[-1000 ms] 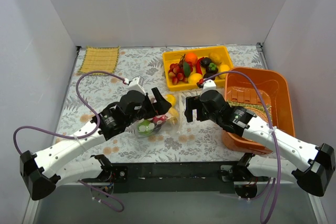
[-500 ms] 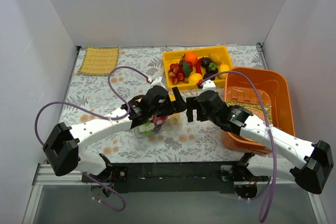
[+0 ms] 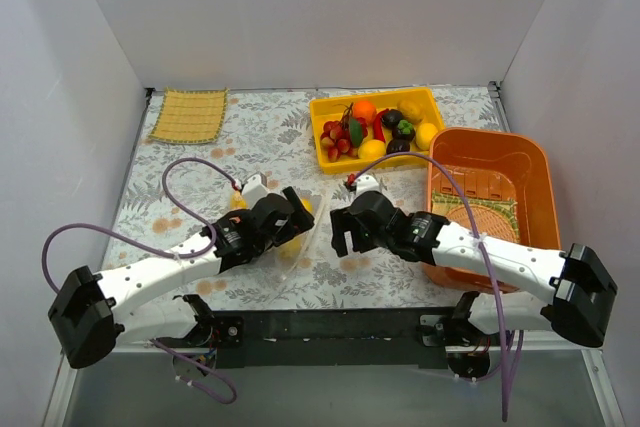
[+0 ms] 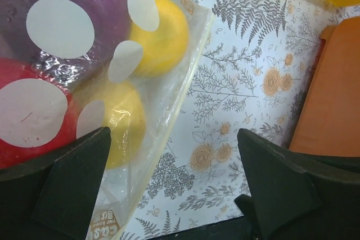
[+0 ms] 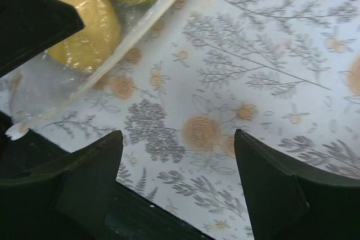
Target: Open the zip-top bag and remove the fake food
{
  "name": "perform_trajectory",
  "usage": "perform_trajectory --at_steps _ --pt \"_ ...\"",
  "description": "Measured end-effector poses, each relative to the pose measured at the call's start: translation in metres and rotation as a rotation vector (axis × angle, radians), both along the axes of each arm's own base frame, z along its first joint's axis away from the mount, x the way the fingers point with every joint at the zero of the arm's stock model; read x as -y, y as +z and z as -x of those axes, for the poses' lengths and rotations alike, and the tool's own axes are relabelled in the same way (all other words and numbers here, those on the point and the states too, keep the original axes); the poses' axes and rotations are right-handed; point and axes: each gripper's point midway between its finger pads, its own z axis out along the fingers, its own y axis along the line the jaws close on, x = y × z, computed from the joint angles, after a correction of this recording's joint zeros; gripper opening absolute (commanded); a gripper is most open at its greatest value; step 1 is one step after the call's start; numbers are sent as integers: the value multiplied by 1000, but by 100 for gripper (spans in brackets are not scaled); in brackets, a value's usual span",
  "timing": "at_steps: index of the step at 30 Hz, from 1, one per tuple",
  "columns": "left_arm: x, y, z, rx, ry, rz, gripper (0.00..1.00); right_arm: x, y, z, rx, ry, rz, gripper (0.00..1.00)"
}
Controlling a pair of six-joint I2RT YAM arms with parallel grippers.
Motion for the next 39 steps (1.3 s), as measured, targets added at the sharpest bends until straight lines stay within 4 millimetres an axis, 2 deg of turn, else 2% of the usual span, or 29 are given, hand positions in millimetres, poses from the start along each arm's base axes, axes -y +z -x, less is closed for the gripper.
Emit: perform_trajectory --at_steps 4,9,13,16,20,26,28,30,34,39 --pt "-7 5 9 -2 -12 26 91 -31 -5 20 -46 63 -95 82" --pt "-24 23 23 -8 13 53 89 -63 -12 59 -126 142 -209 70" --pt "-42 43 33 -7 56 77 79 -93 -13 81 -189 176 -298 63" --pt "-51 48 41 -19 72 91 75 -112 -17 93 -237 173 -350 61" --pt "-57 40 53 -67 75 101 70 -122 -17 100 -274 147 -390 59" --pt "-67 17 71 -150 77 77 62 -129 -10 97 -284 102 -441 55" --pt "-69 15 74 -162 75 80 59 -132 -13 96 -293 90 -444 55" --pt "-69 12 77 -169 71 86 51 -134 -21 97 -309 78 -431 55" --pt "-70 -1 83 -200 62 80 47 -134 -36 99 -335 55 -401 54" --pt "-73 -15 90 -224 54 76 39 -134 -38 96 -337 29 -403 52"
